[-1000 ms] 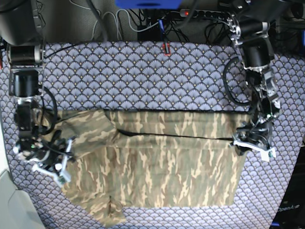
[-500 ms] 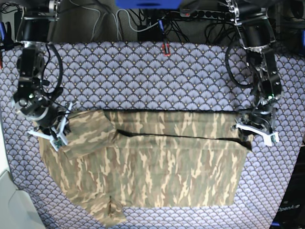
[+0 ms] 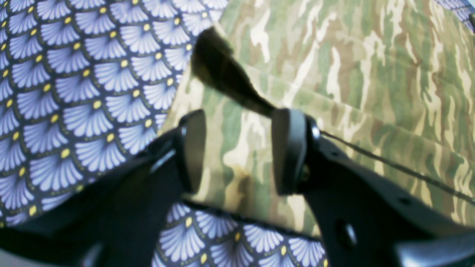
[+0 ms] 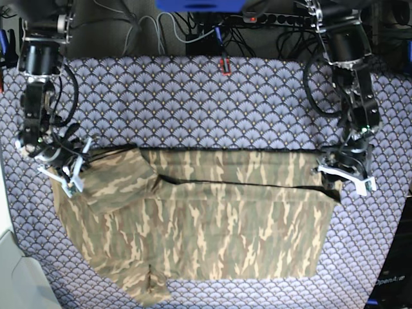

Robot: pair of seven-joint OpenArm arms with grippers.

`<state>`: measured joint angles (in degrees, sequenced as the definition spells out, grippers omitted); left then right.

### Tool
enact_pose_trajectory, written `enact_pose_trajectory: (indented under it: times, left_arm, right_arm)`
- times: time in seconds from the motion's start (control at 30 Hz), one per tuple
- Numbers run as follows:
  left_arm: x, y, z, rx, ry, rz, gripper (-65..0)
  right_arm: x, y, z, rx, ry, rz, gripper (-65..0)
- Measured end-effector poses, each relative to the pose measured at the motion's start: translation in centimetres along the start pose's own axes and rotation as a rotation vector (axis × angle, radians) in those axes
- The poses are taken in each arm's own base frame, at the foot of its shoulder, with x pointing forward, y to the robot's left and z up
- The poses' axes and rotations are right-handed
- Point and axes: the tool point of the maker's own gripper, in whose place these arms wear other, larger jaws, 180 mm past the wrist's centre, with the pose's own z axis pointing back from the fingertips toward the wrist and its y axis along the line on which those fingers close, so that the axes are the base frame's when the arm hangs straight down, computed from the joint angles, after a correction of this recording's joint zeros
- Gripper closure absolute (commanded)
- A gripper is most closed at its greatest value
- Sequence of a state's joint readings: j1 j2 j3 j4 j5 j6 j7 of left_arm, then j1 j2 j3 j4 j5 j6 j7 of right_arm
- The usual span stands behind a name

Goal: Fold the T-shirt properly
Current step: 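Lower the folded edge onto the shirt and open both grippers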

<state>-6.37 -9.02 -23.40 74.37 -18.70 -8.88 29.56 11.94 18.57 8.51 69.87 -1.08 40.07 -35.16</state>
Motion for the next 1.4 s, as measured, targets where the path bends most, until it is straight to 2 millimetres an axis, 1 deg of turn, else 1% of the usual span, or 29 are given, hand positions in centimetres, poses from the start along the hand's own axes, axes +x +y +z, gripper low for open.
enact_pose_trajectory:
  times: [0.07,0.1,0.17,0.23,0.3,0.37,0.4,0.5,0.6,0.63,0.73,0.77,0.83,0.93,1.0,1.07,1.17,1.27,1.33,1.4]
  left_arm:
    - [0.0,0.1,0.0,0.001,0.000,0.000,-28.4]
    - [0.1,0.1,0.0,0.003,-0.002,0.000,-28.4]
    - [0.1,0.1,0.0,0.003,-0.001,-0.001,-28.4]
    - [0.1,0.1,0.0,0.003,-0.001,-0.001,-28.4]
    - [-0.1,0.2,0.0,0.004,0.004,0.000,-28.4]
    - [-0.3,0.1,-0.1,0.002,0.008,0.001,-28.4]
    - [-0.3,0.1,-0.1,0.003,0.009,0.002,-28.4]
    - [-0.3,0.2,-0.1,0.006,0.006,-0.001,-28.4]
    - [-0.2,0.3,-0.1,0.009,0.006,-0.005,-28.7]
    - [-0.2,0.4,-0.1,0.009,0.006,-0.005,-28.8]
    - [0.3,1.0,0.1,0.012,0.005,-0.027,-29.0]
    - [0.6,1.5,0.1,0.025,0.000,-0.026,-29.1]
    - [0.7,1.7,0.2,0.029,-0.001,-0.029,-31.8]
    - [0.5,1.3,0.1,0.018,0.003,-0.025,-36.0]
    - [0.3,1.3,0.3,0.016,-0.002,-0.027,-37.1]
    - [-0.1,1.5,0.5,0.024,0.009,-0.026,-37.3]
    - [-0.3,1.9,0.6,0.029,0.012,-0.017,-37.3]
    - [0.3,3.2,0.9,0.059,-0.006,0.008,-37.2]
    - [0.5,3.8,1.1,0.077,-0.012,0.017,-37.2]
    - [0.4,3.8,1.1,0.073,-0.011,0.012,-37.2]
  right_arm:
    - [0.4,-1.1,-0.5,-0.001,-0.014,-0.013,-2.5]
    - [0.8,-1.9,-0.4,-0.013,-0.026,-0.014,-2.5]
    - [2.4,-4.0,0.4,-0.074,-0.084,-0.021,-2.4]
    - [3.7,-5.6,1.7,-0.132,-0.116,0.002,-2.3]
    - [5.0,-6.3,2.9,-0.167,-0.144,0.034,-2.3]
    - [6.2,-6.1,4.0,-0.181,-0.190,0.048,-2.4]
    - [6.1,-6.0,4.5,-0.190,-0.194,0.044,-2.4]
    - [3.4,-5.4,5.5,-0.210,-0.086,0.059,-2.5]
    - [1.3,-3.8,5.4,-0.156,-0.035,0.074,-2.5]
    - [0.6,-3.7,5.4,-0.153,-0.022,0.059,-2.6]
    - [-2.3,-5.2,6.4,-0.197,0.041,-0.004,-3.0]
    - [-3.1,-5.8,6.8,-0.214,0.063,-0.025,-4.4]
    - [-3.5,-6.6,7.3,-0.236,0.058,-0.065,-9.3]
    - [-3.2,-7.4,7.8,-0.253,0.028,-0.126,-19.4]
    - [-3.2,-8.1,8.3,-0.262,0.020,-0.172,-25.9]
    - [-3.3,-8.5,8.7,-0.256,0.016,-0.219,-30.2]
    - [-4.0,-8.3,8.9,-0.233,0.055,-0.256,-33.6]
    - [-4.4,-7.9,8.8,-0.220,0.088,-0.269,-35.5]
    - [-4.4,-7.3,8.0,-0.195,0.089,-0.294,-36.3]
    - [-4.9,-6.7,6.6,-0.154,0.114,-0.338,-37.0]
